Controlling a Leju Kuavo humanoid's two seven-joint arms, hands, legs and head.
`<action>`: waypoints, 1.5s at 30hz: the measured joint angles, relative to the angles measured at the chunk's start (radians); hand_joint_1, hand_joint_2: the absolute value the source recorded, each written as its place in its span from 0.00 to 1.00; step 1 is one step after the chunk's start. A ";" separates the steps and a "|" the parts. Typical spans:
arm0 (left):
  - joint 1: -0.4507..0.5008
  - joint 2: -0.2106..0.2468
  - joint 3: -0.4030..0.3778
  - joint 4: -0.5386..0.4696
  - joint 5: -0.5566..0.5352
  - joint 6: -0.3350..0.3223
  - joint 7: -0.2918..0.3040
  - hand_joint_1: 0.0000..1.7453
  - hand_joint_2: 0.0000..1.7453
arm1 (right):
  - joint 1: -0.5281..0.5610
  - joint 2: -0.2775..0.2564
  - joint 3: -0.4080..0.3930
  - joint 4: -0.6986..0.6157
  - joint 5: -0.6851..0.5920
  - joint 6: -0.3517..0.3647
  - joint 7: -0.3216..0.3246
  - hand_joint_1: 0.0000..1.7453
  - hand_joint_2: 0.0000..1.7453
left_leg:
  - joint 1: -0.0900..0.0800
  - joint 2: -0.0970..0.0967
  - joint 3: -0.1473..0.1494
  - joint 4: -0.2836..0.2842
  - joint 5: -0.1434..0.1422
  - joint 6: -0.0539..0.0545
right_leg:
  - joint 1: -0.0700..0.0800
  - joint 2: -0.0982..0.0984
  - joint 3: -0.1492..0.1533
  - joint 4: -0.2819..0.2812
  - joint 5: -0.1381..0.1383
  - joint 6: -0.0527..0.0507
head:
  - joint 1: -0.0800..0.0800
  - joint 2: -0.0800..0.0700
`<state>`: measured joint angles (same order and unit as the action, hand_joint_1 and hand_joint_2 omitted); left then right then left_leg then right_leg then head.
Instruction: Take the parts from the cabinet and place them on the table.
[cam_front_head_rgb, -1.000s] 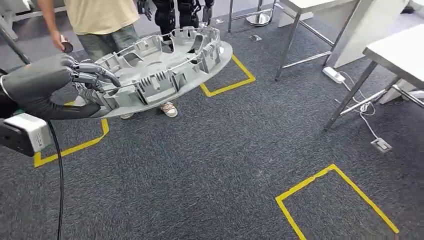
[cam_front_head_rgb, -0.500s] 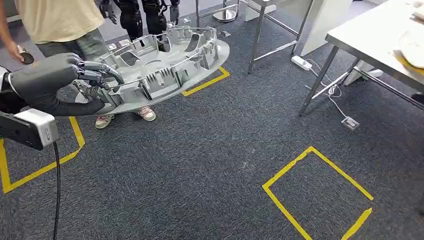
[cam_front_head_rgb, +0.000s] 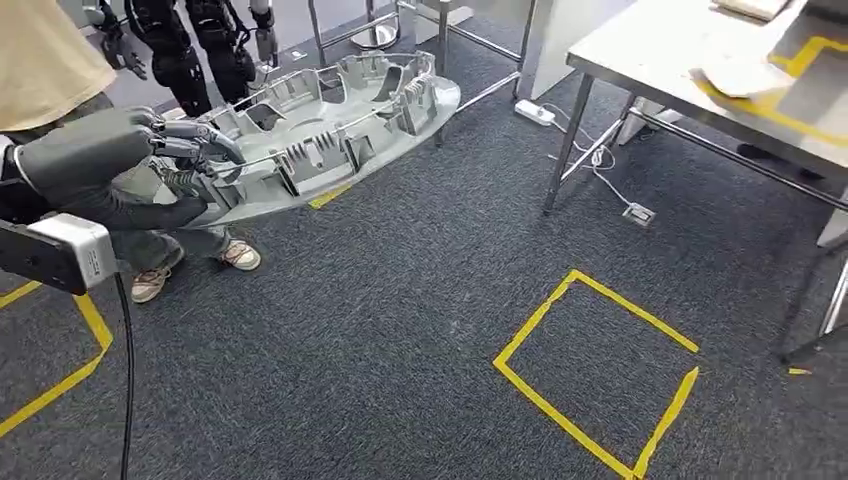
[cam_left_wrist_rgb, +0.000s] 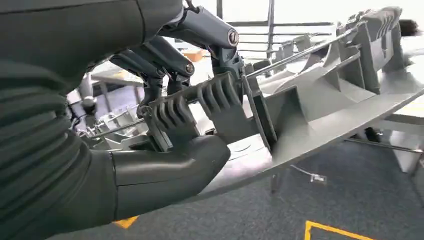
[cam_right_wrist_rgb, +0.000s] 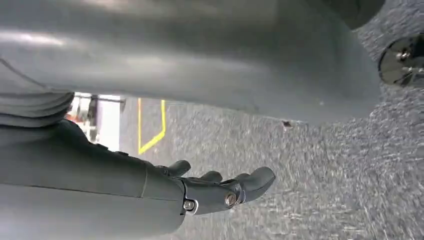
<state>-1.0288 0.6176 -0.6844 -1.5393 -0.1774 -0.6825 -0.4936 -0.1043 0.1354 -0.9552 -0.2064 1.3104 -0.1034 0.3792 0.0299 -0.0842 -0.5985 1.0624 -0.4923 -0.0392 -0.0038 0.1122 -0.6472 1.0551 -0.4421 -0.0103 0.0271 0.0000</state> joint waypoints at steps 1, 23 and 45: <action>0.000 -0.001 0.002 0.003 -0.002 0.005 0.003 1.00 1.00 | 0.001 0.000 0.000 0.000 0.000 0.000 0.000 0.00 0.00 | -0.004 0.013 -0.004 0.000 0.001 0.006 | -0.002 0.008 -0.004 -0.003 0.006 0.009 | 0.000 0.000; 0.003 0.006 0.024 0.017 -0.004 0.015 0.004 1.00 1.00 | 0.006 0.001 0.000 0.000 -0.001 0.005 0.009 0.00 0.00 | -0.018 0.090 -0.083 0.206 -0.122 0.002 | 0.012 -0.098 0.022 -0.026 0.003 -0.030 | 0.003 0.000; 0.051 0.020 0.050 0.007 -0.008 0.005 -0.016 1.00 1.00 | 0.011 0.001 0.000 0.000 0.000 0.013 0.001 0.00 0.00 | -0.026 0.174 0.012 -0.016 0.002 0.037 | 0.025 -0.215 0.009 -0.013 -0.009 0.006 | 0.012 0.000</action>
<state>-0.9780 0.6374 -0.6348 -1.5328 -0.1853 -0.6771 -0.5100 -0.0928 0.1366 -0.9556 -0.2064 1.3104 -0.0900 0.3800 0.0040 0.0896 -0.5862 1.0464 -0.4900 -0.0027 0.0211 -0.1030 -0.6384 1.0424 -0.4506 -0.0039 0.0393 0.0000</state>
